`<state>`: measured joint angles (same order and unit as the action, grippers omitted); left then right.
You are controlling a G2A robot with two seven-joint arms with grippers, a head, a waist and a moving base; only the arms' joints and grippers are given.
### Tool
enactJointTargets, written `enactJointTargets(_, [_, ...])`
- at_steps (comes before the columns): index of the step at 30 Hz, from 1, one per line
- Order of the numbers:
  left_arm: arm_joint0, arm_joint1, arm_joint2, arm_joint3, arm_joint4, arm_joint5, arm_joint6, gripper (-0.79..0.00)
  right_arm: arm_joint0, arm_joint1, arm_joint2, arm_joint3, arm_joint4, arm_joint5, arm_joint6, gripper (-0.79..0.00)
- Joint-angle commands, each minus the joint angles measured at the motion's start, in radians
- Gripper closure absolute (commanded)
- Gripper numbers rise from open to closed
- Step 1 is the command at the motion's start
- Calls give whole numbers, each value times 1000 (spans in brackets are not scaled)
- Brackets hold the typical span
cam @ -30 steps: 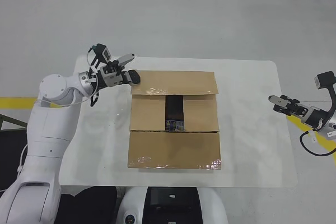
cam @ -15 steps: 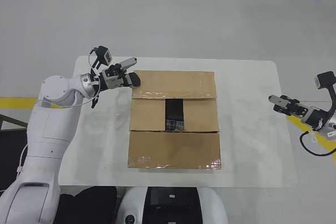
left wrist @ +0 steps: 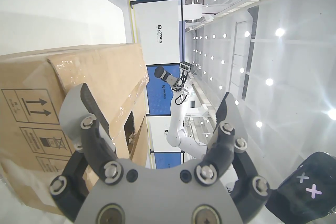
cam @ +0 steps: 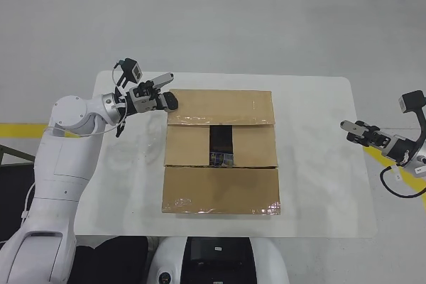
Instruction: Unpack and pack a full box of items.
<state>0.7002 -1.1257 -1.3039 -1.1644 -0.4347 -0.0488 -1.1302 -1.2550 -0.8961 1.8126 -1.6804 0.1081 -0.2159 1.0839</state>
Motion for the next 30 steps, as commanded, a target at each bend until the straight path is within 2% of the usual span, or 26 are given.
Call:
enactJointTargets(1, [0,0,0,0,0,0,0,-785,0,0,0,0,0,0,0,-785])
enactJointTargets(8, [0,0,0,0,0,0,0,-785,-1,0,-1,-3,1,0,-4,-785])
enactJointTargets(14, [0,0,0,0,0,0,0,-785,-43,7,4,-98,34,38,69,-785])
enactJointTargets(19, [0,0,0,0,0,0,0,-785,-113,7,9,-170,99,100,77,-785])
enactJointTargets(25, [0,0,0,0,0,0,0,-785,-210,3,-67,-308,120,136,91,-785])
enactJointTargets(30, [0,0,0,0,0,0,0,-785,-237,0,-133,-326,117,138,77,-785])
